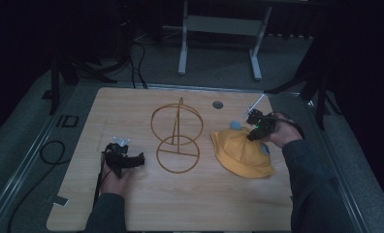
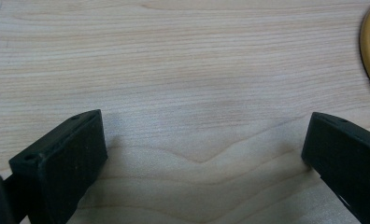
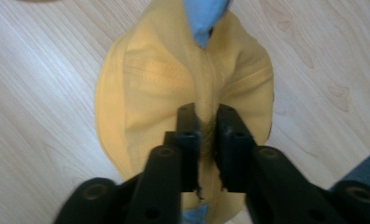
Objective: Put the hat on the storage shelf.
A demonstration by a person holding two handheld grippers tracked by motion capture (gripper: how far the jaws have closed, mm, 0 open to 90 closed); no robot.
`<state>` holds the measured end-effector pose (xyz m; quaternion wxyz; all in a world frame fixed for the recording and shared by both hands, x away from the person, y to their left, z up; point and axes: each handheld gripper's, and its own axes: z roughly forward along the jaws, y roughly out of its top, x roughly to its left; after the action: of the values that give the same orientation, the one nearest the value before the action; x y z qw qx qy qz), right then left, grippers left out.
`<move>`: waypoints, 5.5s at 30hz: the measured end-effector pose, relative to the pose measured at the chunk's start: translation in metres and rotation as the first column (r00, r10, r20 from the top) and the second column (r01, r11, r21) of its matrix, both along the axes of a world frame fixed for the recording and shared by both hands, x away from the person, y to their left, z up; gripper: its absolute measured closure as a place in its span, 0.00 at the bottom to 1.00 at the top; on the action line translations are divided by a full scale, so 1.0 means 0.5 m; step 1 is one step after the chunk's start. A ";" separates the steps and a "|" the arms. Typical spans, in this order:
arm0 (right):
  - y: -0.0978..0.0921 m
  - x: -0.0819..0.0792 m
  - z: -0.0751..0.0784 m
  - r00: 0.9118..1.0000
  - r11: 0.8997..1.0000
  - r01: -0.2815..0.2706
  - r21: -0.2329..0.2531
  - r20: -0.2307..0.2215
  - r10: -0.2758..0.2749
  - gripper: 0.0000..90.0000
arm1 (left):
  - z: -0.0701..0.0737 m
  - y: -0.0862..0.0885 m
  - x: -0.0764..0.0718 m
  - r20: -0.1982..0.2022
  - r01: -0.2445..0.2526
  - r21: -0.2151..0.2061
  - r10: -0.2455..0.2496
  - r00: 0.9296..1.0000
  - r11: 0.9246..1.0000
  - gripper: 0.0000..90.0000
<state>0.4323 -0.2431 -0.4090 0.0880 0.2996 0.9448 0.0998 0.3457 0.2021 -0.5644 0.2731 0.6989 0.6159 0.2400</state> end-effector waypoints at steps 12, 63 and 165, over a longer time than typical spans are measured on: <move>0.000 -0.016 0.035 0.997 0.997 -0.077 -0.017 0.021 0.078 0.93 | 0.000 0.000 0.000 -0.001 0.000 0.001 0.000 1.000 1.000 0.00; -0.006 -0.080 0.275 0.955 0.974 -0.220 0.062 0.215 0.202 0.93 | 0.000 0.000 0.000 -0.002 0.001 0.003 -0.001 1.000 1.000 0.00; 0.202 -0.091 0.404 0.859 0.887 -0.425 0.180 0.389 0.333 0.93 | 0.001 -0.001 0.001 -0.004 0.009 -0.001 -0.009 1.000 1.000 0.00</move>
<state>0.3868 -0.1423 -0.2072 0.1916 0.0927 0.9332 0.2894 0.3462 0.2015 -0.5641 0.2735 0.7019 0.6134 0.2372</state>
